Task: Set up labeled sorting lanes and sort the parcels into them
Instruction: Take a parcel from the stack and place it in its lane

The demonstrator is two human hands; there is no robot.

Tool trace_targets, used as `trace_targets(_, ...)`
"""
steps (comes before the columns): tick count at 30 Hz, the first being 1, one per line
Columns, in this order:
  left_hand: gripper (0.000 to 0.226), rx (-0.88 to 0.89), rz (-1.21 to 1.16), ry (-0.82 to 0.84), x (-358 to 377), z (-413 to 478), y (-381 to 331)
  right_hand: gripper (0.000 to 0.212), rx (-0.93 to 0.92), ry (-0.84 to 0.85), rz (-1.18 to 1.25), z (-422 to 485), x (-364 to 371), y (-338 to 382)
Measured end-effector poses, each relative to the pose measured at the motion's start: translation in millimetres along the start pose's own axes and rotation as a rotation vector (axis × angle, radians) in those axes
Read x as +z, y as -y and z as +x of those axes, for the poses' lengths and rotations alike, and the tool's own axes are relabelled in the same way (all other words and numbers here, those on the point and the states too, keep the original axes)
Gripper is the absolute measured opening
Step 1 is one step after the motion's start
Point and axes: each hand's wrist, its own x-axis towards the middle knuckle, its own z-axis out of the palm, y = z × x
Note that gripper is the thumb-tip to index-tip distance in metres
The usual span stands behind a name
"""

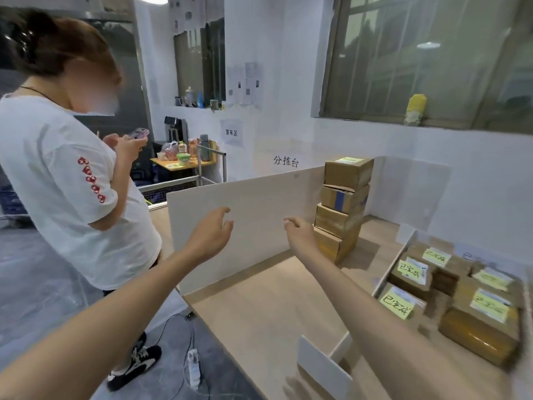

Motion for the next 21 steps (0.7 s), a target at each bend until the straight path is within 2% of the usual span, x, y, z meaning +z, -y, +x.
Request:
trace_targets(9, 0.042, 0.101, -0.056, 0.184, 53.4, 63.7, 18.9, 0.031, 0.104, -0.196, -0.040, 29.3, -17.9, -30.4)
trace_targets(21, 0.041, 0.246, -0.096, 0.247, 129.3, 159.1, -7.6, 0.032, 0.159, -0.374, -0.076, 117.6, -45.9, -62.8)
